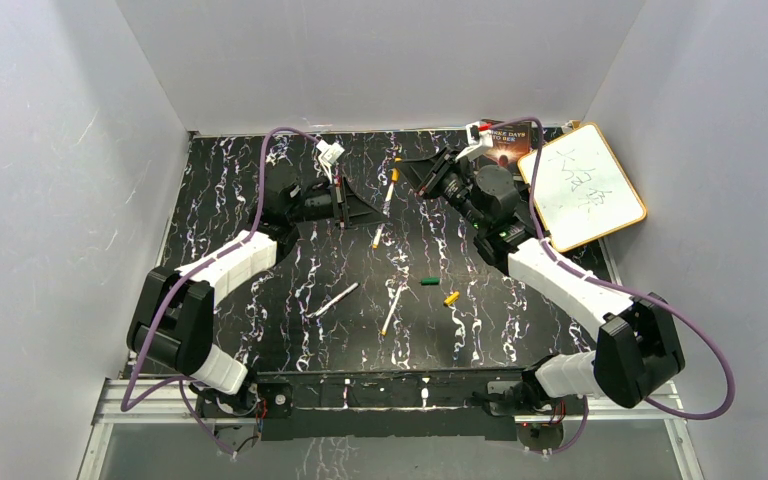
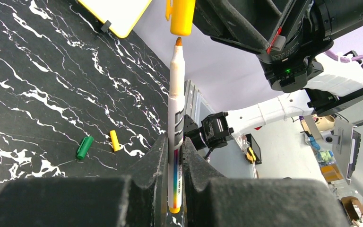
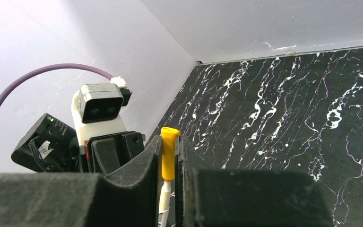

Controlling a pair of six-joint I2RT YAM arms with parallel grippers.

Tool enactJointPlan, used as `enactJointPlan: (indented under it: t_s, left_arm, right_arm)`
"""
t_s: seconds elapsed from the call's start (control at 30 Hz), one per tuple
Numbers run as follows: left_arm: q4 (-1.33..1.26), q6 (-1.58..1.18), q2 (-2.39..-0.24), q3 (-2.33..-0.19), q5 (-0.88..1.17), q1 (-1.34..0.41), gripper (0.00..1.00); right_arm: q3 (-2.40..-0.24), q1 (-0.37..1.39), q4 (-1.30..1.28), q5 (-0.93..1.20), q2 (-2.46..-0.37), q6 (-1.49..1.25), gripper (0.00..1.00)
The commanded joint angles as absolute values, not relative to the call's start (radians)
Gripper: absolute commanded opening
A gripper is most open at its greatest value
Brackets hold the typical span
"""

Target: Insert the pens into the pen caps

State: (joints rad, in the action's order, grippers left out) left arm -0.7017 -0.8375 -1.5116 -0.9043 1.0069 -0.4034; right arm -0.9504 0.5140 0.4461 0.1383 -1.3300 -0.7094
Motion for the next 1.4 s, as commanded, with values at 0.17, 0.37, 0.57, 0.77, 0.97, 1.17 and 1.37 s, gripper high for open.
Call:
enactJointPlan:
  t_s: [0.17,0.37,0.57,0.77,0.97,1.17,1.37]
  left_arm:
    - [-0.719,-0.823,-1.500,-0.946,1.014,-0.407,0.00]
    - [-0.718,-0.824,-1.500,-0.955,1.017,-0.407,0.00]
    - [-0.718,-0.824,-1.500,-0.956,1.022,-0.407,0.00]
    - [-0.714,-0.819,-1.498,-0.954,1.017,-0.407,0.00]
    - [-0.727,-0.821,-1.503,-0.959,1.017,-0.407,0.00]
    - [-0.735,-0.825,-1.509,-0.968,1.020,-0.407,0.00]
    - [-0.753,-0.825,-1.506,-0.973,0.995,-0.407,0.00]
  right_arm:
    - [-0.949,0.509,0.503,0.162,-1.290,-0.712,0.00]
    - [-0.940,0.509,0.513,0.169,-1.296,-0.719,0.00]
    - [-0.940,0.509,0.513,0.160,-1.298,-0.717,0.00]
    - [-0.952,0.509,0.517,0.174,-1.303,-0.714,0.00]
    - [-0.940,0.509,0.527,0.204,-1.312,-0.735,0.00]
    - [-0.934,0.511,0.540,0.224,-1.322,-0.750,0.00]
    - [-0.930,0.512,0.534,0.222,-1.318,-0.753,0.00]
